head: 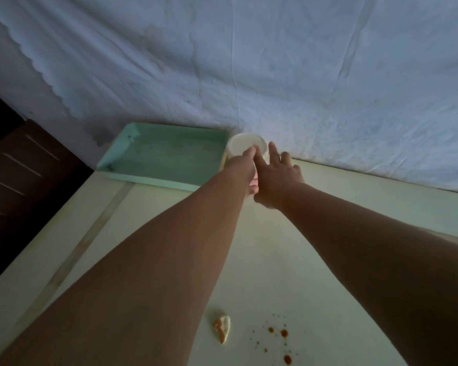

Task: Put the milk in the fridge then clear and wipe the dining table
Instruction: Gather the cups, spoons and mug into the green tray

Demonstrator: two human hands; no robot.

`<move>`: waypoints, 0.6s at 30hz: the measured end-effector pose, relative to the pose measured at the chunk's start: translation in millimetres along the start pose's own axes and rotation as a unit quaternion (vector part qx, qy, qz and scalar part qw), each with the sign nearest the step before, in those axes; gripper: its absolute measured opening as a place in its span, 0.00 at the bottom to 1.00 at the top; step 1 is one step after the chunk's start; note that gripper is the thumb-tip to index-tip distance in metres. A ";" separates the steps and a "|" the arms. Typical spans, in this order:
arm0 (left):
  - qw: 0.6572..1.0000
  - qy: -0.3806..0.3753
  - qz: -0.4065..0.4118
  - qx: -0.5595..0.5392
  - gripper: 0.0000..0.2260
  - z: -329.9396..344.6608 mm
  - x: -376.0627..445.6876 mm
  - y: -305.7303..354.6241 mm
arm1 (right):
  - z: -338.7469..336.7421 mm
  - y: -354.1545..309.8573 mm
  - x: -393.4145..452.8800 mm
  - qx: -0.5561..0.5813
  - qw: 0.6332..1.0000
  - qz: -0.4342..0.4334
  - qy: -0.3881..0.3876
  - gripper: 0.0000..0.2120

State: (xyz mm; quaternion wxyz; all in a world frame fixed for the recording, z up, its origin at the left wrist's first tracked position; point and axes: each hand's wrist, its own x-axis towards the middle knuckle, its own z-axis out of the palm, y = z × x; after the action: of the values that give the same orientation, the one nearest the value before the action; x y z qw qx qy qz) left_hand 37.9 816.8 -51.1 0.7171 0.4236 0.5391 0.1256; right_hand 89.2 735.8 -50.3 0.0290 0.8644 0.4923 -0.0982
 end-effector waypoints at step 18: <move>0.999 -0.038 0.005 0.017 0.17 -18.0 -155.4 -32.0 | -60.3 -2.7 -139.6 0.077 0.996 -0.029 0.018 0.48</move>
State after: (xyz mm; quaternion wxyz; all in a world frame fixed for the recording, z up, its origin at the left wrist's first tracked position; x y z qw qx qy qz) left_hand -46.9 706.9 27.7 0.7291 0.4427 0.5114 0.1041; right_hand 26.2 628.1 36.6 -0.0495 0.8508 0.5089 -0.1213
